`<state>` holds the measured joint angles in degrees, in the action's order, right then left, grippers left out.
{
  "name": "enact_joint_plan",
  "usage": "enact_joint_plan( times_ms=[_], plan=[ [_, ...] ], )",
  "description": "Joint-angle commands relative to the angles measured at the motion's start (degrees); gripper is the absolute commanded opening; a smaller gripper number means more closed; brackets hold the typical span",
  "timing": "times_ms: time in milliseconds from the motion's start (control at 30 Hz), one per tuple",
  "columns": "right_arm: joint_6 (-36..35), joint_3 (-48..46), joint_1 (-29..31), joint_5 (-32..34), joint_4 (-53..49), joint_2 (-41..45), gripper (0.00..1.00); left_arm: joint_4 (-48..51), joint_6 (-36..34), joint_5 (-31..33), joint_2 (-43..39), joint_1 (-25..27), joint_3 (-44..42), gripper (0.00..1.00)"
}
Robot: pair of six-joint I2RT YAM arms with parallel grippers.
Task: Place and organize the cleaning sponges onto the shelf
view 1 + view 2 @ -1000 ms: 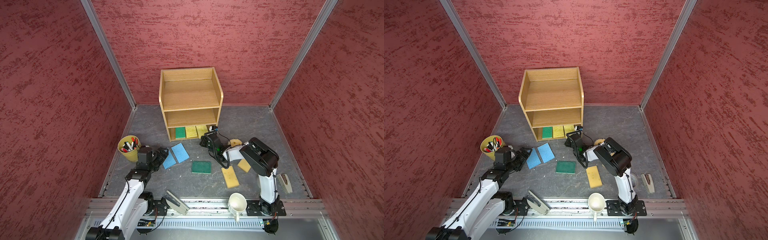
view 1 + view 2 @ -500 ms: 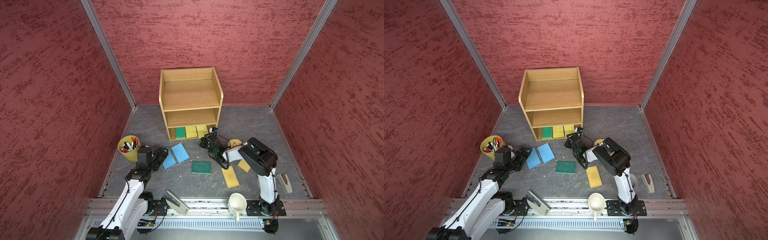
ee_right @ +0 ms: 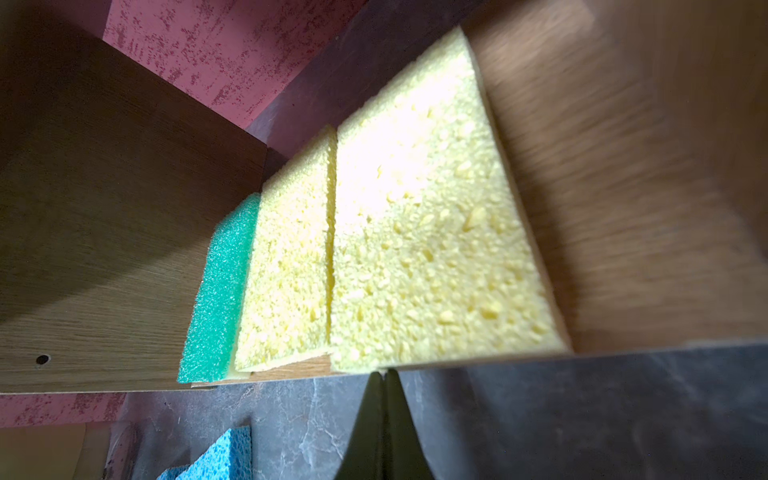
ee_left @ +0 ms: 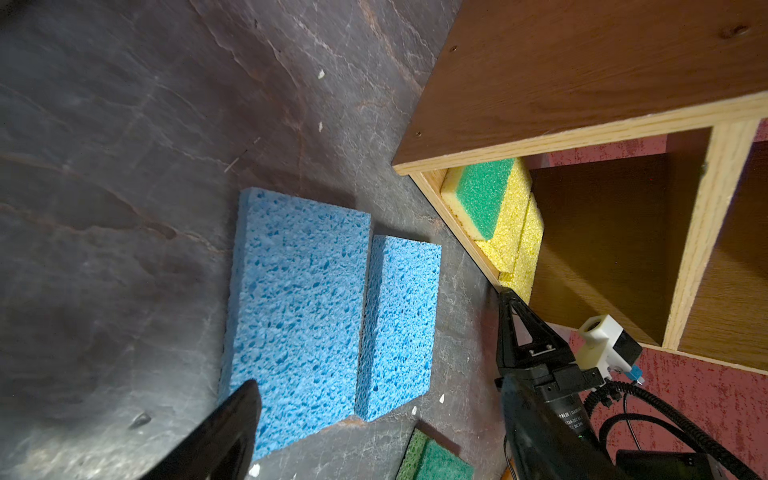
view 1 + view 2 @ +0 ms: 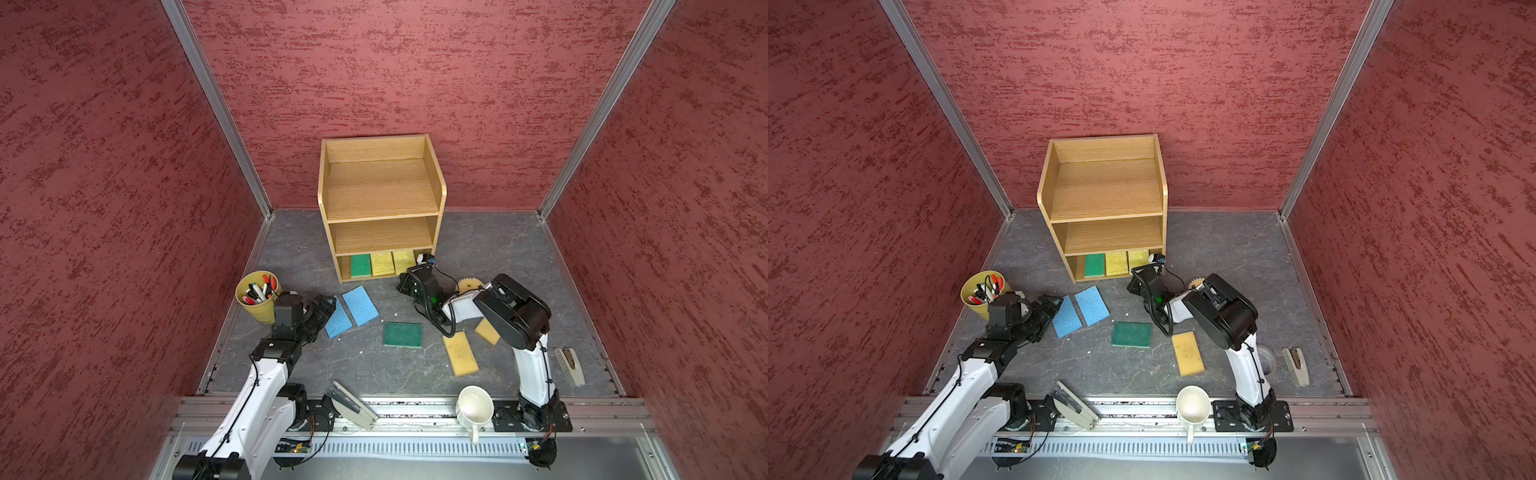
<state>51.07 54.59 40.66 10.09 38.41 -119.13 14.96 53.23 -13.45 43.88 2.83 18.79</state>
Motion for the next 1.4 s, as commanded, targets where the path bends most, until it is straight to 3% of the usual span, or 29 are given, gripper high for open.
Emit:
enact_joint_plan(
  times_ms=[0,133,267,533,833,1033,1367],
  plan=[
    [2.0,-2.6,-0.1,0.7,1.3,2.1,0.0,-1.2,-1.0,-0.6,-0.2,-0.5,-0.3,0.9],
    [2.9,-6.2,-0.1,1.8,2.0,5.1,0.0,-1.1,-1.4,-1.0,-0.5,-0.5,-0.2,0.89],
    [3.4,-9.1,-0.1,1.8,2.3,7.8,0.0,-1.6,-1.6,-1.4,-0.6,0.4,-0.7,0.78],
    [3.8,-9.4,0.0,-0.8,3.4,8.7,0.0,-1.3,-0.3,-0.1,-0.7,2.9,-1.0,0.76],
    [0.2,1.8,2.0,-2.0,-1.1,4.3,0.0,-2.7,0.5,2.5,2.8,6.7,1.4,0.72],
    [-3.3,9.6,2.0,0.1,-9.2,0.5,0.0,-3.0,0.0,2.8,3.9,6.8,1.6,0.76],
    [-4.3,11.9,2.3,1.2,-8.6,-1.9,0.0,-3.8,-0.7,2.7,5.1,6.7,1.9,0.78]
  ],
)
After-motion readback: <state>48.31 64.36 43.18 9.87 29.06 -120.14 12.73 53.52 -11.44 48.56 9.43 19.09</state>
